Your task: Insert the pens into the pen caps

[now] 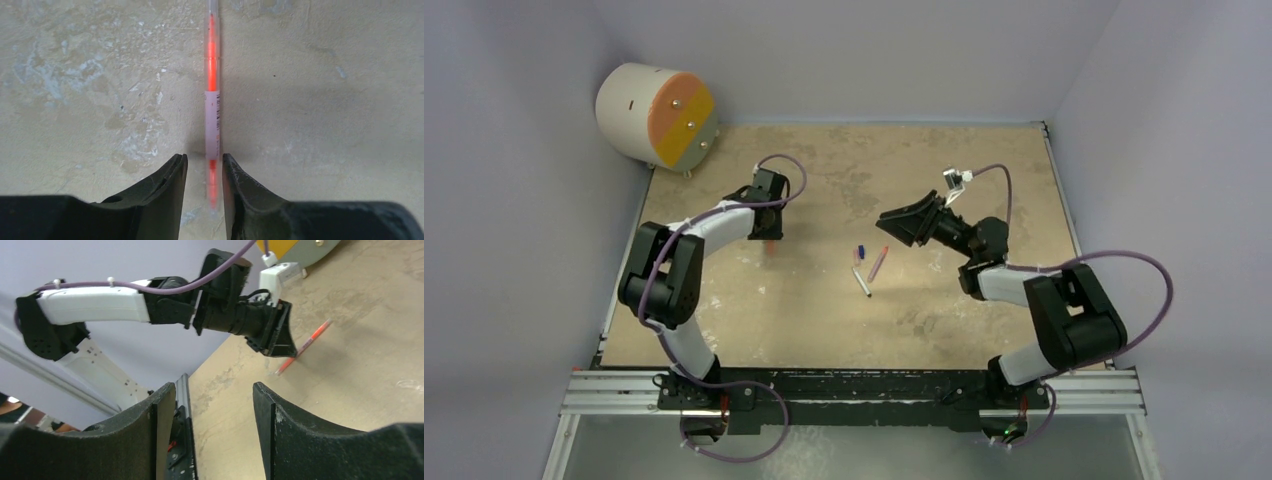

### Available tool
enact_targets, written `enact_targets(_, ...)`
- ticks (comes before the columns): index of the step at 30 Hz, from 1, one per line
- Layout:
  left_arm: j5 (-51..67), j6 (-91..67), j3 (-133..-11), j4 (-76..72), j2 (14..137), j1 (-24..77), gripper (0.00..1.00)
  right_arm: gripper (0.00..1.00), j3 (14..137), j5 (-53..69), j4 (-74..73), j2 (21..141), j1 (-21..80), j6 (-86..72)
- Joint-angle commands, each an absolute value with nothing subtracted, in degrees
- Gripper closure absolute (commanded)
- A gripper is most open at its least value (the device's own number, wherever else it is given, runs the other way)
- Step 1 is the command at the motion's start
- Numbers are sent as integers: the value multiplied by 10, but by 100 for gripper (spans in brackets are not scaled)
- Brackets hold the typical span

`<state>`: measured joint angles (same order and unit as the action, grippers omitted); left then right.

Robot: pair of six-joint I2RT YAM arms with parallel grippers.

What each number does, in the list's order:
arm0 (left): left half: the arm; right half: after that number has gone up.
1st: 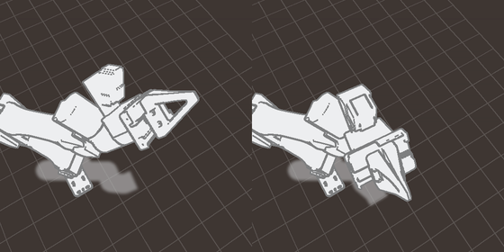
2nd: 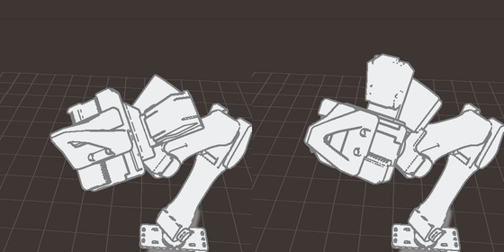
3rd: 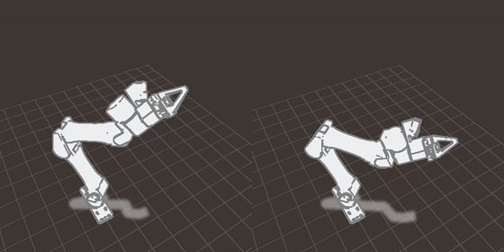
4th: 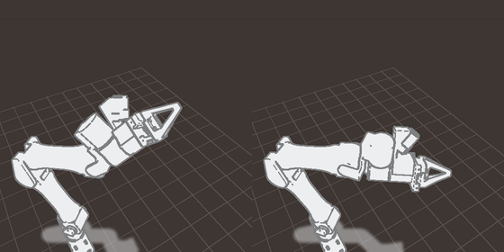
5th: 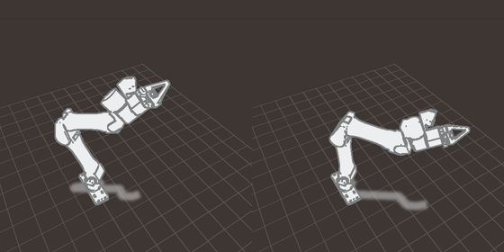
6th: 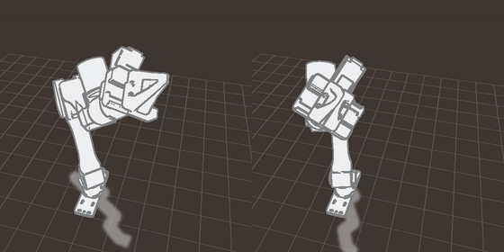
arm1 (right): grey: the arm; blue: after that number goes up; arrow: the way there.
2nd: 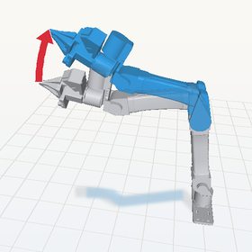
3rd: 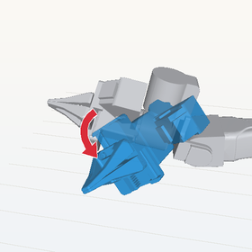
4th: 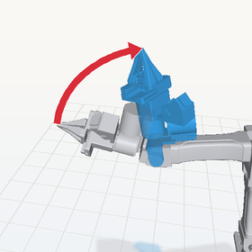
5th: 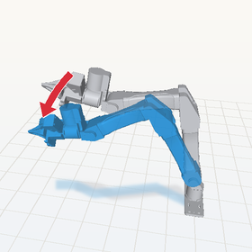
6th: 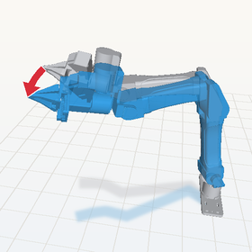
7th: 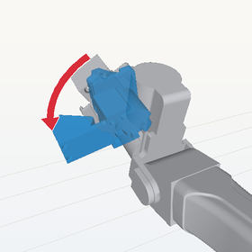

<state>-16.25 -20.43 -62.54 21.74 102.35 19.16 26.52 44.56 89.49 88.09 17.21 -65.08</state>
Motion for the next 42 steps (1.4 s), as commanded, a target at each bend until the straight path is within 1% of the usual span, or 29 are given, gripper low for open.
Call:
enact_targets(1,-144,-208,-640,175,918,191,66,41,357,397,631,787,181,-385)
enact_targets(2,-119,-198,-633,154,893,197,64,42,389,352,493,769,194,-303)
enact_targets(4,-97,-181,-611,98,823,218,63,46,451,216,290,754,233,-177)
enact_targets(5,-86,-177,-603,76,801,226,62,48,473,161,227,758,248,-141)
enact_targets(6,-76,-174,-599,65,782,231,62,50,486,132,186,767,256,-122)
enact_targets(7,-71,-175,-593,54,766,235,62,52,492,120,157,780,261,-114)
enact_targets(8,-67,-181,-585,40,749,236,62,57,494,115,139,796,267,-108)
enact_targets(9,-63,-192,-574,13,732,236,61,68,495,108,127,813,278,-107)
enact_targets(10,-64,-204,-558,-14,714,236,61,89,493,88,116,828,295,-106)
enact_targets(11,-69,-217,-539,-40,692,237,61,100,495,61,106,842,316,-104)
enact_targets(13,-77,-240,-497,-89,655,237,62,100,502,11,81,871,353,-105)
enact_targets(16,-90,-263,-452,-121,618,236,60,100,507,0,69,908,382,-114)
enact_targets(18,-94,-271,-444,-125,612,236,56,87,513,-9,60,924,399,-114)
enact_targets(21,-101,-271,-450,-103,623,236,55,68,528,-18,47,951,423,-108)
enact_targets(22,-108,-270,-448,-100,626,236,55,64,533,-18,42,959,429,-109)
enact_targets(23,-111,-267,-445,-101,628,236,55,61,535,-18,41,965,434,-110)
enact_targets(31,-129,-245,-433,-96,614,236,55,60,544,-27,35,983,454,-113)
enact_targets(38,-135,-238,-435,-82,617,236,55,65,547,-45,25,1007,468,-118)
enact_targets(41,-140,-237,-437,-75,617,236,55,71,550,-43,25,1015,470,-120)
enact_targets(42,-141,-237,-437,-73,616,236,55,77,550,-44,25,1015,470,-122)
